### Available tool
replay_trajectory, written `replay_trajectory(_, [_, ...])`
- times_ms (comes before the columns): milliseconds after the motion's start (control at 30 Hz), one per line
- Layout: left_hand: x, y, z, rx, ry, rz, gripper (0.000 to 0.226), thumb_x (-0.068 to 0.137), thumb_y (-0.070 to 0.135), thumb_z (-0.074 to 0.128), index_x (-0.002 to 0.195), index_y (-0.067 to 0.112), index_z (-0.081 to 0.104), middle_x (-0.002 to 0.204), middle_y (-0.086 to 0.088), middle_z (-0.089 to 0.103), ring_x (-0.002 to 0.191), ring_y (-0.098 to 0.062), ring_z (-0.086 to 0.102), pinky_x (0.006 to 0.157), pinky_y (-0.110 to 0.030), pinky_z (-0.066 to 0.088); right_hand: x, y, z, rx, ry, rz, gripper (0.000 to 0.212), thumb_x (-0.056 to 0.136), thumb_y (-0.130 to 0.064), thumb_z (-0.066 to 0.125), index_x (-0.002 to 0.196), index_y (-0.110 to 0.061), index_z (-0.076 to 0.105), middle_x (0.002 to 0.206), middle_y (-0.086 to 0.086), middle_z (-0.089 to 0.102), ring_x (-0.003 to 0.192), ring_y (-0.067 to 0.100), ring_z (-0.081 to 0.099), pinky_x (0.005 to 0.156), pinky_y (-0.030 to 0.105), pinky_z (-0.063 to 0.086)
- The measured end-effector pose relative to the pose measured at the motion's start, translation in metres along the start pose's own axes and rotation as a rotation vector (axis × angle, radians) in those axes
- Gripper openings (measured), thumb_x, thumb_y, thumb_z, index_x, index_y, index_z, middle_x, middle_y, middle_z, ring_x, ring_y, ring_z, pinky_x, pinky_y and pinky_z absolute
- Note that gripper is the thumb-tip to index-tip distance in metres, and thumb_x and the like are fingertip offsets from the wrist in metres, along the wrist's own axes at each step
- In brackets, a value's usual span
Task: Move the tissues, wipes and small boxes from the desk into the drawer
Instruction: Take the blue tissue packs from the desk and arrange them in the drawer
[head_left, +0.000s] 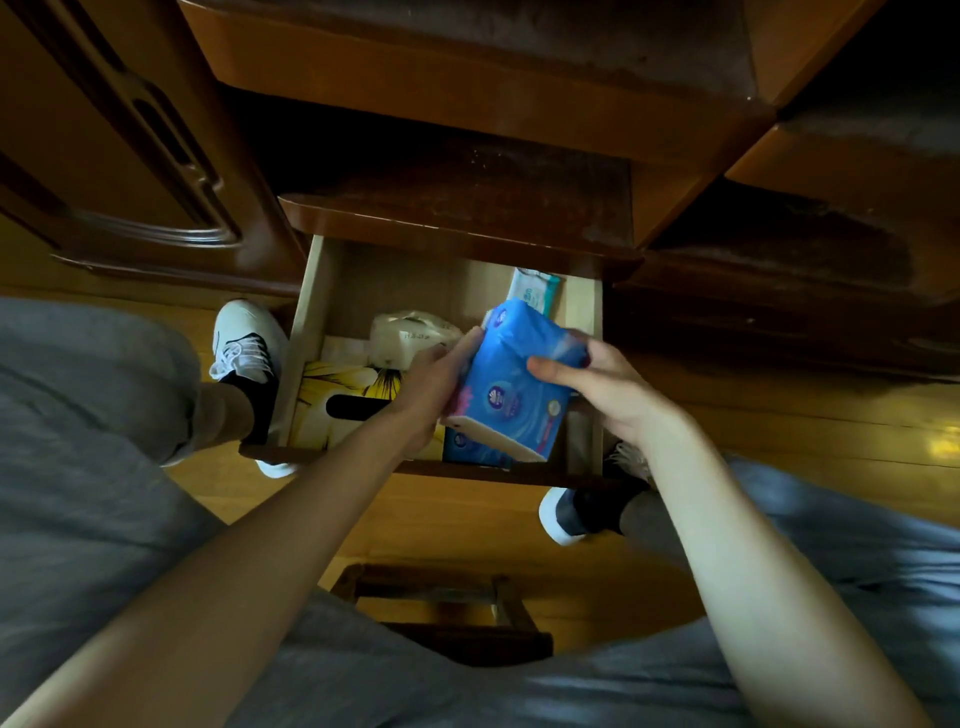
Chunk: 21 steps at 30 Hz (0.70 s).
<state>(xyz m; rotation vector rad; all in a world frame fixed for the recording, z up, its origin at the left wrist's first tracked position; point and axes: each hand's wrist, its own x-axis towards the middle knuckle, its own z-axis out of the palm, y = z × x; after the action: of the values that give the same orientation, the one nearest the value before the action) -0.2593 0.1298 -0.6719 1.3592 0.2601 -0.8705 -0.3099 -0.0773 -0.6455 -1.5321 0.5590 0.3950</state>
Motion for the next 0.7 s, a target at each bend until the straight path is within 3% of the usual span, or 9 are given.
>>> replay_trajectory(100, [0.007, 0.005, -0.002, 0.178, 0.117, 0.216, 0.014, 0.095, 0.039, 0.063, 0.103, 0.029, 0.068, 0.093, 0.015, 0.075, 0.091, -0.004, 0.071, 0.078, -0.024, 0.053, 0.007, -0.006, -0.019, -0.319, 0.299, -0.154, 0.072, 0.058, -0.043, 0.097, 0.119, -0.033, 0.061, 0.114, -0.009, 0.071, 0.096, 0.007, 0.071, 0.071, 0.023, 0.058])
replay_trajectory(167, [0.013, 0.001, -0.010, 0.537, 0.217, 0.369, 0.022, 0.097, 0.036, 0.058, 0.114, 0.027, 0.068, 0.107, 0.012, 0.072, 0.104, -0.009, 0.066, 0.083, -0.026, 0.052, 0.013, -0.005, -0.028, -0.628, 0.419, -0.233, 0.066, 0.067, -0.036, 0.094, 0.121, -0.037, 0.056, 0.119, -0.008, 0.061, 0.103, 0.010, 0.061, 0.077, 0.025, 0.052])
replay_trajectory(267, [0.018, -0.021, -0.028, 1.227, 0.218, 0.467, 0.039, 0.099, 0.034, 0.052, 0.135, 0.020, 0.059, 0.138, -0.004, 0.058, 0.129, -0.024, 0.049, 0.102, -0.043, 0.045, 0.018, 0.009, -0.029, -0.713, 0.308, -0.229, 0.063, 0.075, -0.029, 0.089, 0.128, -0.036, 0.055, 0.126, -0.006, 0.054, 0.115, 0.017, 0.057, 0.079, 0.025, 0.048])
replay_trajectory(400, [0.021, -0.057, -0.039, 1.641, -0.068, 0.409, 0.052, 0.099, 0.036, 0.046, 0.149, 0.024, 0.040, 0.159, -0.004, 0.031, 0.147, -0.029, 0.022, 0.117, -0.049, 0.024, 0.027, 0.009, -0.021, -0.897, 0.205, -0.258, 0.062, 0.083, -0.029, 0.083, 0.134, -0.042, 0.051, 0.138, -0.002, 0.047, 0.124, 0.021, 0.055, 0.082, 0.025, 0.045])
replay_trajectory(567, [0.028, -0.072, -0.035, 1.855, -0.111, 0.470, 0.066, 0.097, 0.046, 0.046, 0.156, 0.029, 0.023, 0.166, -0.002, 0.017, 0.151, -0.032, 0.014, 0.119, -0.060, 0.015, 0.034, 0.008, -0.009, -1.086, 0.060, -0.209, 0.065, 0.085, -0.025, 0.080, 0.139, -0.041, 0.048, 0.143, 0.000, 0.045, 0.129, 0.024, 0.050, 0.093, 0.036, 0.048])
replay_trajectory(700, [0.035, -0.072, -0.033, 1.863, -0.125, 0.447, 0.066, 0.096, 0.049, 0.045, 0.156, 0.033, 0.023, 0.166, 0.002, 0.016, 0.151, -0.029, 0.011, 0.118, -0.063, 0.012, 0.037, 0.017, -0.009, -0.996, 0.040, -0.107, 0.067, 0.088, -0.023, 0.077, 0.146, -0.039, 0.046, 0.149, 0.001, 0.042, 0.135, 0.023, 0.045, 0.095, 0.035, 0.046])
